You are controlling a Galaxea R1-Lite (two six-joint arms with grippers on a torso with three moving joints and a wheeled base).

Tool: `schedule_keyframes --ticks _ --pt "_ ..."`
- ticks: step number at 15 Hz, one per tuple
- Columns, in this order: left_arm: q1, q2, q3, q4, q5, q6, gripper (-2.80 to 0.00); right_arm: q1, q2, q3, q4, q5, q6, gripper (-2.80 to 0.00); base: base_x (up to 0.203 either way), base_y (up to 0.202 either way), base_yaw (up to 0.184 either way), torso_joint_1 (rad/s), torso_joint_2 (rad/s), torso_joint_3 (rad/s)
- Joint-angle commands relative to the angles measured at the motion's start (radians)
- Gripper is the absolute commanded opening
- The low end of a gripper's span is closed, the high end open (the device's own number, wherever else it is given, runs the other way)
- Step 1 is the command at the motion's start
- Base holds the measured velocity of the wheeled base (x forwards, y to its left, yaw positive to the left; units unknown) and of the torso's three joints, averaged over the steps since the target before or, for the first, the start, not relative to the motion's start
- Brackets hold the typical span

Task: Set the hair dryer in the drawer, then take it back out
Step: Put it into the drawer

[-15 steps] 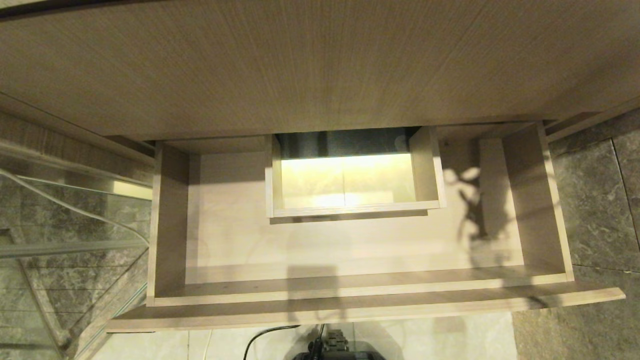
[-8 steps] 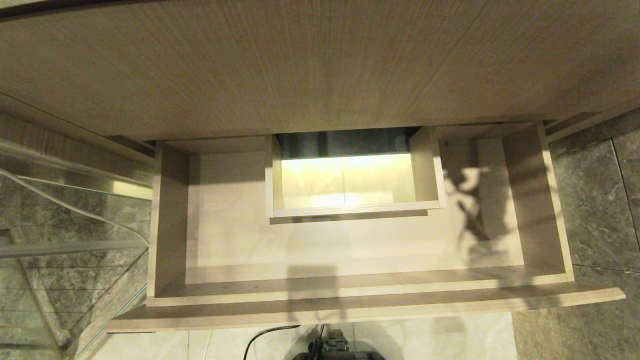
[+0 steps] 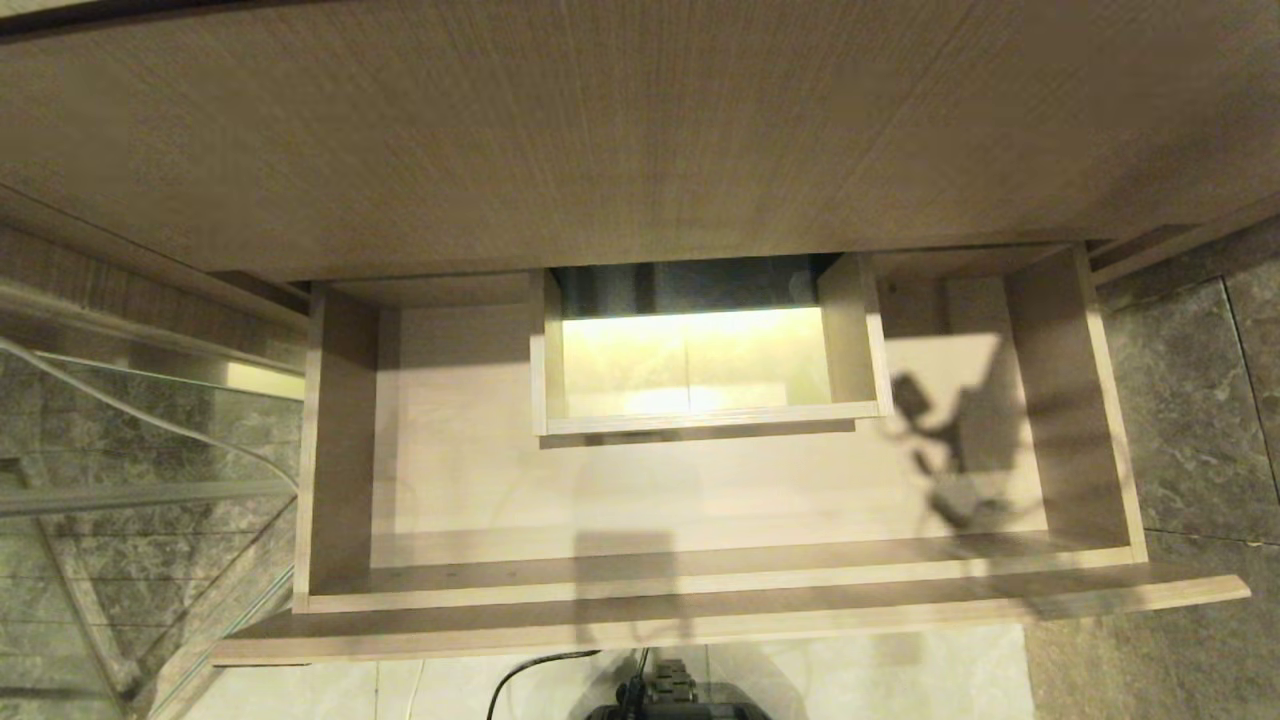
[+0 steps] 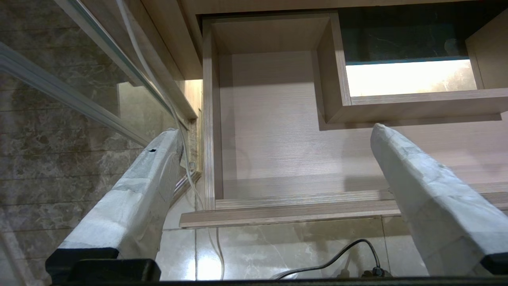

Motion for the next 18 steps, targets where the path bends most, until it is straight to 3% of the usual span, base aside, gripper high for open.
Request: schedule_keyframes --ticks 1,13,18 --pt "0.000 0.000 0.040 -0.001 0.000 0.000 0.00 -0.005 -0.077 0.058 0.030 -0.003 -0.039 -2.80 0.000 0.000 0.000 0.000 0.00 0.000" --pt "0.000 0.000 0.040 -0.001 0.000 0.000 0.00 -0.064 -0.243 0.211 0.087 -0.004 -0.120 -2.80 0.000 0.000 0.000 0.000 0.00 0.000" --pt "0.000 0.000 0.040 -0.002 0.000 0.000 0.00 -0.096 -0.318 0.284 0.208 -0.012 -0.172 -2.80 0.000 0.000 0.000 0.000 0.00 0.000"
